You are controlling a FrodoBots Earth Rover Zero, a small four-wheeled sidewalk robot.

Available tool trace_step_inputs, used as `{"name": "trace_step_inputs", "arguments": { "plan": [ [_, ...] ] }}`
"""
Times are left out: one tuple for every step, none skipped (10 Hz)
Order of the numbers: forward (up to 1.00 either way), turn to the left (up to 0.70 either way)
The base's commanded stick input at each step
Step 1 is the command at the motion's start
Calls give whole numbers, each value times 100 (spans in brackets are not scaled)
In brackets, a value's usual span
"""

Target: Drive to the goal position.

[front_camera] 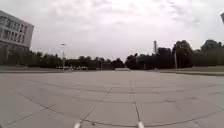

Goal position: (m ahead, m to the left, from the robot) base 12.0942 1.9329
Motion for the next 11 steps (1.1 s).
{"name": "trace_step_inputs", "arguments": {
  "plan": [
    [85,-2],
    [85,-15],
    [85,-23],
    [85,-19],
    [85,0],
    [85,0],
    [85,0],
    [85,0],
    [85,0],
    [85,0],
    [85,0]
  ]
}}
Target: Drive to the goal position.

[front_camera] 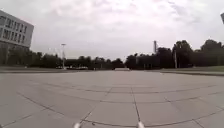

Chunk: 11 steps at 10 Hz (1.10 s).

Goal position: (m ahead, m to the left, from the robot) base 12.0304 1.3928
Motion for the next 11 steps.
{"name": "trace_step_inputs", "arguments": {
  "plan": [
    [85,0],
    [85,0],
    [85,0],
    [85,0],
    [85,0],
    [85,0],
    [85,0],
    [85,0],
    [85,0],
    [85,0],
    [85,0]
  ]
}}
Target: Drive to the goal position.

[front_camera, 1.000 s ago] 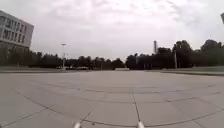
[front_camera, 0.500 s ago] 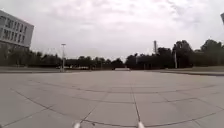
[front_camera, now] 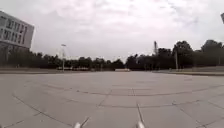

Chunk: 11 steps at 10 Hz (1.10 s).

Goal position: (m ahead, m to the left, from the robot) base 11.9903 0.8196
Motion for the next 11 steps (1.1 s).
{"name": "trace_step_inputs", "arguments": {
  "plan": [
    [85,0],
    [85,0],
    [85,0],
    [85,0],
    [85,0],
    [85,0],
    [85,0],
    [85,0],
    [85,0],
    [85,0],
    [85,0]
  ]
}}
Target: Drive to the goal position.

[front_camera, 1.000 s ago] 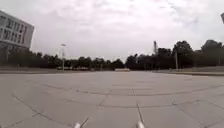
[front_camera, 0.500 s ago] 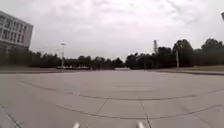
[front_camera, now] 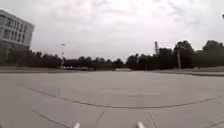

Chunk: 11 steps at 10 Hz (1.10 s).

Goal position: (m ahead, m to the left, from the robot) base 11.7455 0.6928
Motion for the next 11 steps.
{"name": "trace_step_inputs", "arguments": {
  "plan": [
    [85,0],
    [85,0],
    [85,0],
    [85,0],
    [85,0],
    [85,0],
    [85,0],
    [85,0],
    [85,0],
    [85,0],
    [85,0]
  ]
}}
